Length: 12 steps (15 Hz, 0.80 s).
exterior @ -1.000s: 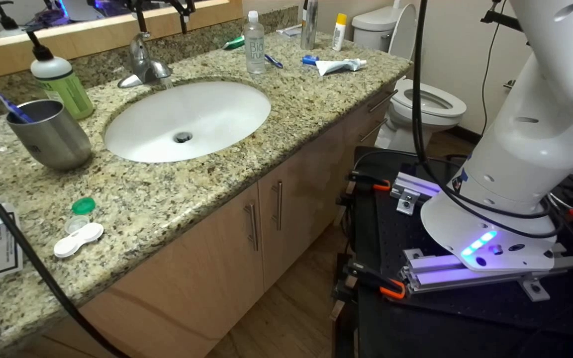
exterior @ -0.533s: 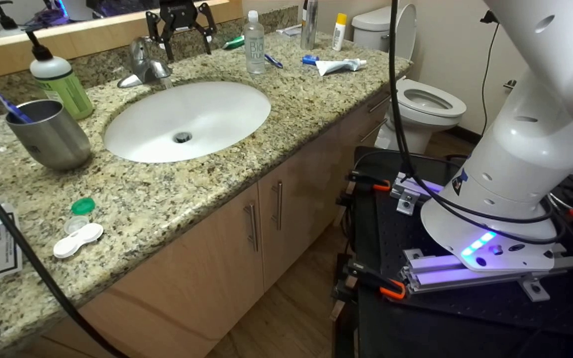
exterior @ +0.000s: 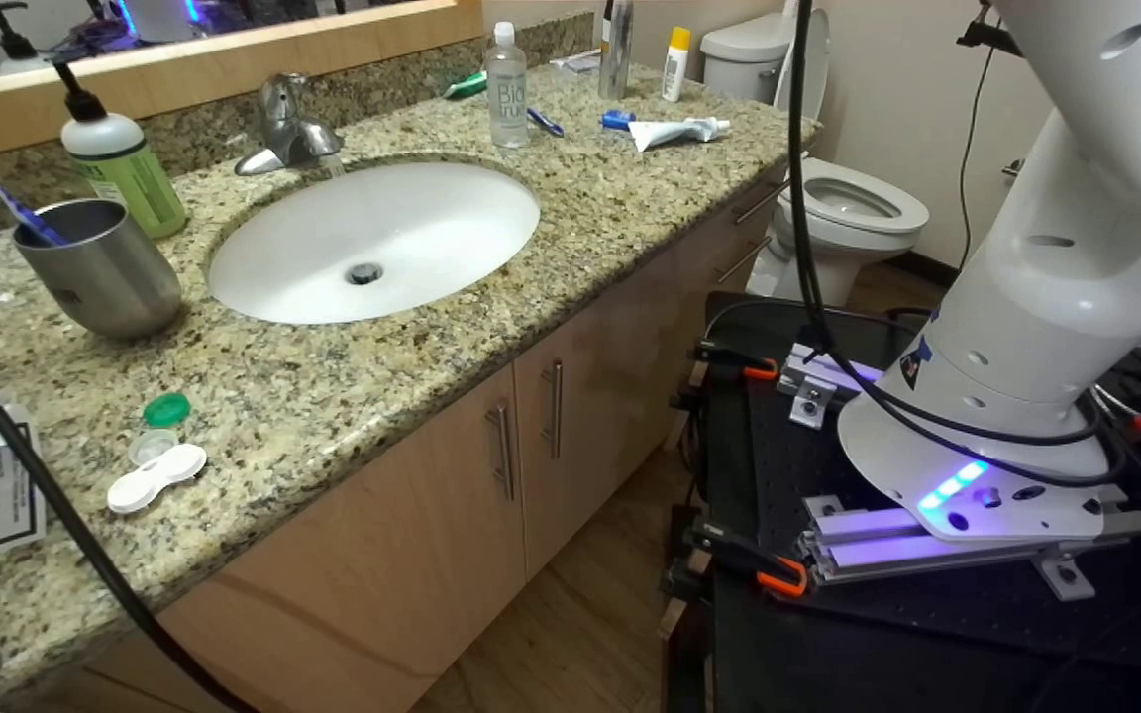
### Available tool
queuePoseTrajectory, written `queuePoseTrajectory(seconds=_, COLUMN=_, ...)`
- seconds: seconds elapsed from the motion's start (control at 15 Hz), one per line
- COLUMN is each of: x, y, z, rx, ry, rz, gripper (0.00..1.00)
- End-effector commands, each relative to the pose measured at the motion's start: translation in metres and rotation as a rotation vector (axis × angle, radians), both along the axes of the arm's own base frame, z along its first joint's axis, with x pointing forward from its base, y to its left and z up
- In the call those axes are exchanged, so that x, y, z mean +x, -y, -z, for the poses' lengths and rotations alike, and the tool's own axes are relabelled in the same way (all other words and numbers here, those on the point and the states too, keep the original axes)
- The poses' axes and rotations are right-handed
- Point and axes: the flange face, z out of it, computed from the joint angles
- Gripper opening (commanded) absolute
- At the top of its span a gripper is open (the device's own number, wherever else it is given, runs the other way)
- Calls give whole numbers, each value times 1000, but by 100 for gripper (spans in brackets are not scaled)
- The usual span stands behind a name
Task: Close the tap
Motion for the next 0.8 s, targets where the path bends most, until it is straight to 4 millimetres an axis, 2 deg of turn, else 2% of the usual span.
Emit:
queuePoseTrajectory(seconds=0.0, x=0, y=-1, z=-6, rx=-13, ry=9, rz=-1, gripper=100)
queuePoseTrajectory(seconds=0.07, x=-2, y=7, z=9, rx=-13, ry=-19, rz=32, gripper=100)
queuePoseTrajectory(seconds=0.33, x=-6, y=30, z=43, rx=4, ry=-56, rz=141, gripper=100)
queuePoseTrajectory(seconds=0.4, x=-4, y=19, z=32, rx=-9, ry=-48, rz=99, gripper=100)
queuePoseTrajectory(seconds=0.53, x=-5, y=24, z=43, rx=-6, ry=-60, rz=109, gripper=100)
queuePoseTrajectory(seconds=0.73, x=-2, y=19, z=39, rx=-9, ry=-53, rz=101, gripper=100)
